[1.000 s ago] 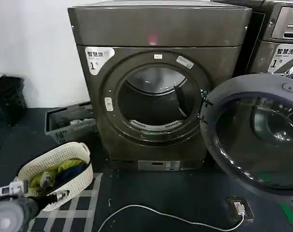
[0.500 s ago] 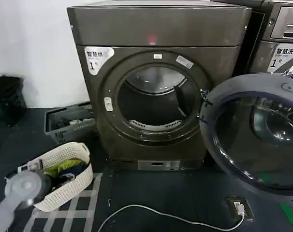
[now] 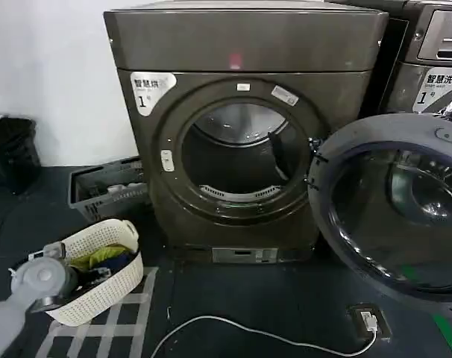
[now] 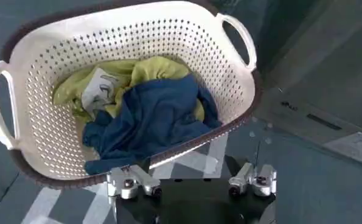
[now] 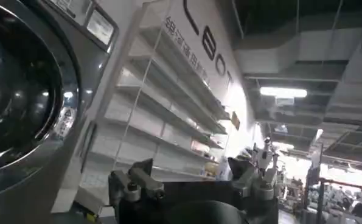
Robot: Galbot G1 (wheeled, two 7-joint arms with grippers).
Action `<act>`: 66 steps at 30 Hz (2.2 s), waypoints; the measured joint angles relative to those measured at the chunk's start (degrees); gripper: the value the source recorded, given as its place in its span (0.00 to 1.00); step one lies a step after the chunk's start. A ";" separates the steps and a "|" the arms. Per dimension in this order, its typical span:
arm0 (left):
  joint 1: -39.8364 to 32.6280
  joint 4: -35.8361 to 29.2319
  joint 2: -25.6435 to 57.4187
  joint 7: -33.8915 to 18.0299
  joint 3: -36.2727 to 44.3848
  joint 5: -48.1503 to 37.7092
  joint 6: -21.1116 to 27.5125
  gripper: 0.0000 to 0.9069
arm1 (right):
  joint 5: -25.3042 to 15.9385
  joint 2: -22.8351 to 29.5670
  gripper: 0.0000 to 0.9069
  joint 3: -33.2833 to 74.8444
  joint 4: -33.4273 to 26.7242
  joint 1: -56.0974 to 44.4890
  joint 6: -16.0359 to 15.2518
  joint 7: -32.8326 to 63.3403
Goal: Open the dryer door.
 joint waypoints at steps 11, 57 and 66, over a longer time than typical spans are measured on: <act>-1.92 0.44 2.30 2.79 0.60 -0.43 0.01 1.00 | -0.08 -0.10 1.00 -0.66 -0.96 0.06 1.15 -0.04; -12.38 20.22 11.80 56.83 12.65 88.02 -47.24 1.00 | -0.05 -0.69 1.00 -1.43 -2.94 0.48 2.75 -0.88; -22.33 25.84 4.79 43.14 13.79 122.41 -79.72 1.00 | -0.08 0.02 1.00 -1.27 -2.57 0.26 2.79 -0.88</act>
